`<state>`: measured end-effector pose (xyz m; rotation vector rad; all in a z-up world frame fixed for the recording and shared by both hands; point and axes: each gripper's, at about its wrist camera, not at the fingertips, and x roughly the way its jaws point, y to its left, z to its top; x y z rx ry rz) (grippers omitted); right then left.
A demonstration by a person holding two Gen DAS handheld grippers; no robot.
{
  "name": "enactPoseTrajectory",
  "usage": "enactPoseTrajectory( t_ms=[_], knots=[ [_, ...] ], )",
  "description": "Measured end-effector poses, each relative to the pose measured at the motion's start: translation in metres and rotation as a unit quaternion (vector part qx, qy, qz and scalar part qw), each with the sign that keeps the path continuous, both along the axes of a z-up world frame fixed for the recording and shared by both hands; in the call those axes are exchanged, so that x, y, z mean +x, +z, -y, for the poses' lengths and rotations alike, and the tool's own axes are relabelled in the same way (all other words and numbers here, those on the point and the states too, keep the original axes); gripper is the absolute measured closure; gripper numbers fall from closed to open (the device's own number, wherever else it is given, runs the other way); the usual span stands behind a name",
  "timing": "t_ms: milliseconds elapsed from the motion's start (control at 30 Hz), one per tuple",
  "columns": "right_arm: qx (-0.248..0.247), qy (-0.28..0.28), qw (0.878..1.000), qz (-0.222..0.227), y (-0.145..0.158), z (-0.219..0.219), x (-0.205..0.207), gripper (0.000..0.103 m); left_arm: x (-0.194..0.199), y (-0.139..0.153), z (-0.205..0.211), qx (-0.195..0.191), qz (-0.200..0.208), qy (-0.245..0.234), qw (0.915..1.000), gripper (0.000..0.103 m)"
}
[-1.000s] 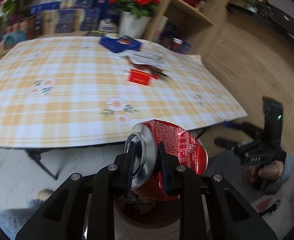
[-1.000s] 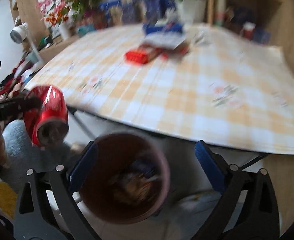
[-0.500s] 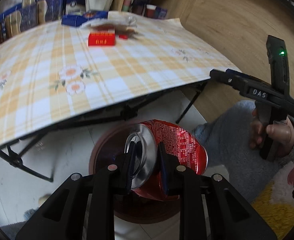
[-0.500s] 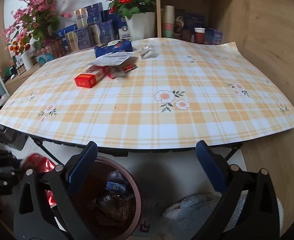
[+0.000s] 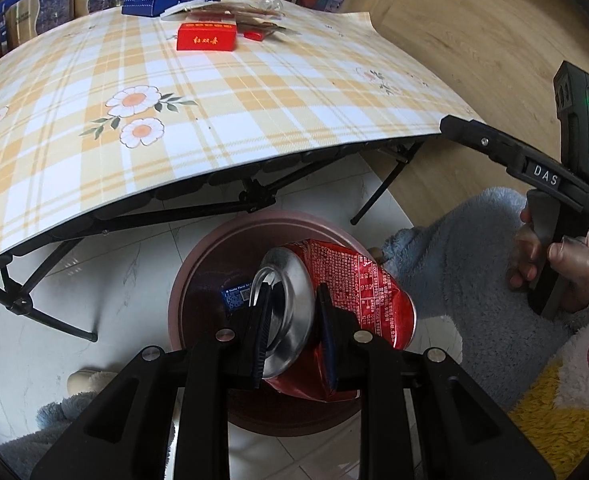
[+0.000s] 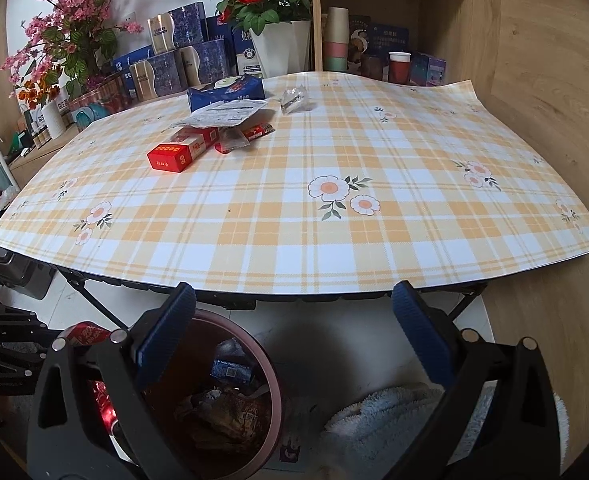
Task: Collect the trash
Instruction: 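Open the left tool to drop the red can into the bin, then move both tools back toward the red box and clear bag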
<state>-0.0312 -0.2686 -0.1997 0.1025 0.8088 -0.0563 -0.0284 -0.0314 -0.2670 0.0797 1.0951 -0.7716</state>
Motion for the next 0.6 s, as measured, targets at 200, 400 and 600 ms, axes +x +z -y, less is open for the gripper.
enactPoseTrajectory(
  t_ms=[200,400,600],
  knots=[
    [0.000,0.002,1.000,-0.002,0.000,-0.001,0.000,0.006,0.004,-0.002,-0.001,0.004,-0.002,0.014,0.9999,0.058],
    [0.001,0.000,1.000,-0.004,-0.001,0.000,0.001,0.006,0.000,0.011,-0.009,0.001,0.036,0.038,0.9986,0.029],
    [0.001,0.000,1.000,-0.004,-0.001,0.000,0.001,0.006,-0.002,0.026,-0.017,0.014,0.084,0.080,0.9931,0.012]
  ],
)
